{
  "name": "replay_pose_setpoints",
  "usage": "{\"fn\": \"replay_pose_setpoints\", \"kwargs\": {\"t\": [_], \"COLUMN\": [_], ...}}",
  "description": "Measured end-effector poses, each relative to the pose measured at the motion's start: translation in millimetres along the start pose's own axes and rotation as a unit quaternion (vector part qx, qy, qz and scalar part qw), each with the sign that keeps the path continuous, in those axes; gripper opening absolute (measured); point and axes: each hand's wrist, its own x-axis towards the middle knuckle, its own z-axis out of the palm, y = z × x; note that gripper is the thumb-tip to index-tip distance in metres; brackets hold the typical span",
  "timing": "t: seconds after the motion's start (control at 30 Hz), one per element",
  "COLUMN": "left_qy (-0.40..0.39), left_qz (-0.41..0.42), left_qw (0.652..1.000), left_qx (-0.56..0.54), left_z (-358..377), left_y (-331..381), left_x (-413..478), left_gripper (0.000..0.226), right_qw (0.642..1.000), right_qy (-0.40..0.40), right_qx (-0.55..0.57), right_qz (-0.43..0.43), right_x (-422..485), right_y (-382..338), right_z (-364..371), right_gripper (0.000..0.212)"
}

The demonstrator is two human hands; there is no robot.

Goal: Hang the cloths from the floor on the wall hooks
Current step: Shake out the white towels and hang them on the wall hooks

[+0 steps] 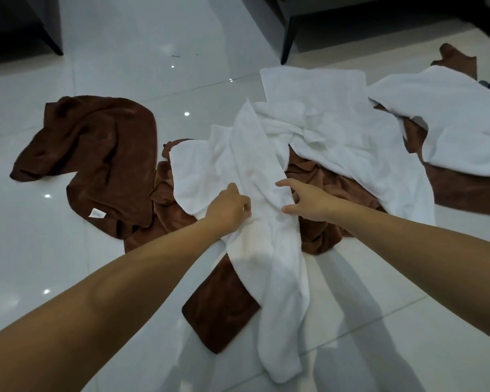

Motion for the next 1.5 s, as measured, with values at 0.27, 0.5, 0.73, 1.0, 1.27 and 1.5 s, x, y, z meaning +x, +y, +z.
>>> {"fn": "replay_pose_setpoints", "kwargs": {"t": [0.27,0.5,0.73,1.0,1.27,1.5], "left_qy": [-0.039,-0.069,0.081,0.146,0.240,0.394], "left_qz": [-0.054,-0.109,-0.201,-0.170,-0.149,-0.131], "left_qw": [0.988,0.969,0.808,0.707,0.653,0.682], "left_qx": [-0.142,-0.209,-0.548,-0.671,-0.703,-0.602], "left_z": [5.1,15.8,-46.7,-145.7,-217.9,-272.9], "left_y": [6.1,20.7,21.0,0.9,-44.7,-72.5], "left_x": [-5.8,-0.5,-4.6,-22.0,-54.4,-73.6], "left_gripper": [0.043,0.044,0.010,0.012,0.005,0.021], "right_qw": [1.000,0.998,0.964,0.892,0.913,0.894], "right_qy": [0.018,0.049,0.085,0.086,0.070,0.222], "right_qx": [0.009,0.038,0.250,0.441,0.403,0.383], "right_qz": [-0.013,-0.022,-0.035,-0.045,0.018,-0.064], "right_x": [-2.7,-10.2,-8.5,-2.7,-7.6,-25.1], "right_y": [-8.0,6.6,-10.9,-75.8,-99.5,-114.5], "right_z": [1.5,1.3,-25.2,-49.1,-81.0,-138.7], "right_gripper": [0.061,0.052,0.030,0.029,0.022,0.029]}}
